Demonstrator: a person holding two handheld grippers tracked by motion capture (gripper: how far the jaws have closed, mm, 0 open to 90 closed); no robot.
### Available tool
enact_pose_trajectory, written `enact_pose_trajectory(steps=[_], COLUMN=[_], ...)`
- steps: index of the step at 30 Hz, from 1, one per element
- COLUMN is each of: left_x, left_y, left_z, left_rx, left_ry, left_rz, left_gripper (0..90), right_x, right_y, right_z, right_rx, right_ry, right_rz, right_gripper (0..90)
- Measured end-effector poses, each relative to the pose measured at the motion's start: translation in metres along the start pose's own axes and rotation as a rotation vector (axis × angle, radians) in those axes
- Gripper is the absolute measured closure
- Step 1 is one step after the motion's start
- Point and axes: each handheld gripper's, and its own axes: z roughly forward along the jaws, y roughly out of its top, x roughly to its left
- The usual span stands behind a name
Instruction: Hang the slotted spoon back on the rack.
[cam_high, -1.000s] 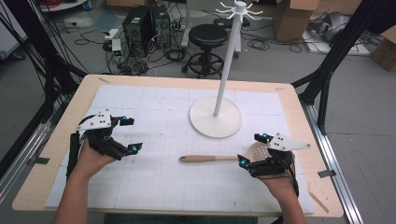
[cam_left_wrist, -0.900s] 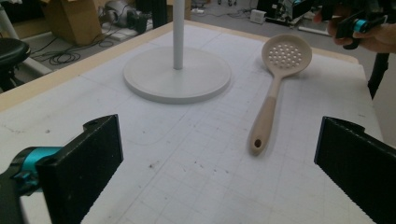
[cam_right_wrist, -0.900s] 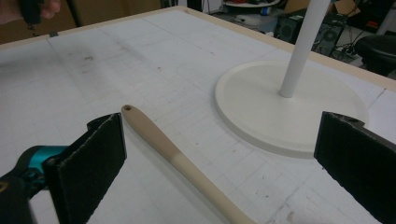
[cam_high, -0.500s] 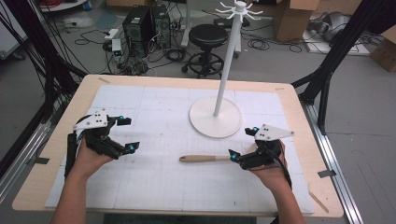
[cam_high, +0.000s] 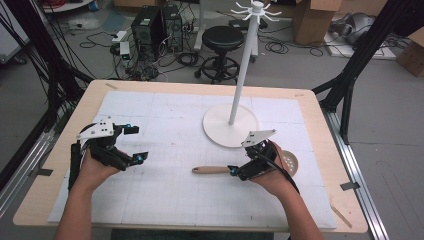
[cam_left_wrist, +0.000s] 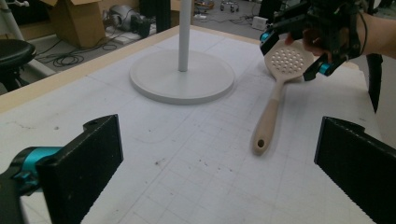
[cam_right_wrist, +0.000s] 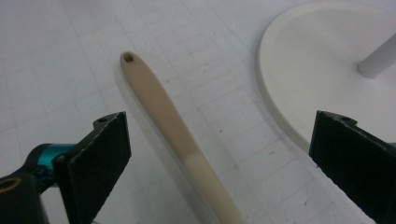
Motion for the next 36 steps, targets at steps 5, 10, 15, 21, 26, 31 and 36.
enact_pose_trajectory(steps=[5,10,15,21,26,31,36], left_x=[0.001,0.002,0.002,0.005,0.004,0.004,0.004], left_y=[-0.001,-0.002,-0.003,-0.005,-0.005,-0.005,-0.005], left_z=[0.000,0.000,0.001,0.001,0.000,0.001,0.000], left_rx=[0.003,0.005,0.006,0.011,0.007,0.013,0.013], left_ry=[0.003,0.006,0.003,0.009,0.009,0.006,0.010], left_rz=[-0.004,-0.002,-0.007,-0.014,-0.013,-0.011,-0.012], left_gripper=[1.7,1.7,1.7,1.7,1.7,1.7,1.7], right_x=[0.002,0.003,0.002,0.001,-0.001,-0.003,-0.002], right_y=[-0.001,-0.002,-0.004,-0.006,-0.006,-0.007,-0.005], right_z=[0.013,0.022,0.031,0.038,0.038,0.038,0.037], right_rx=[0.094,0.179,0.244,0.302,0.300,0.294,0.305], right_ry=[0.015,0.031,0.036,0.039,0.071,0.083,0.077], right_rz=[-0.033,-0.049,-0.047,-0.032,-0.018,-0.004,-0.005], right_gripper=[14.5,24.4,32.6,43.5,51.1,52.5,59.6])
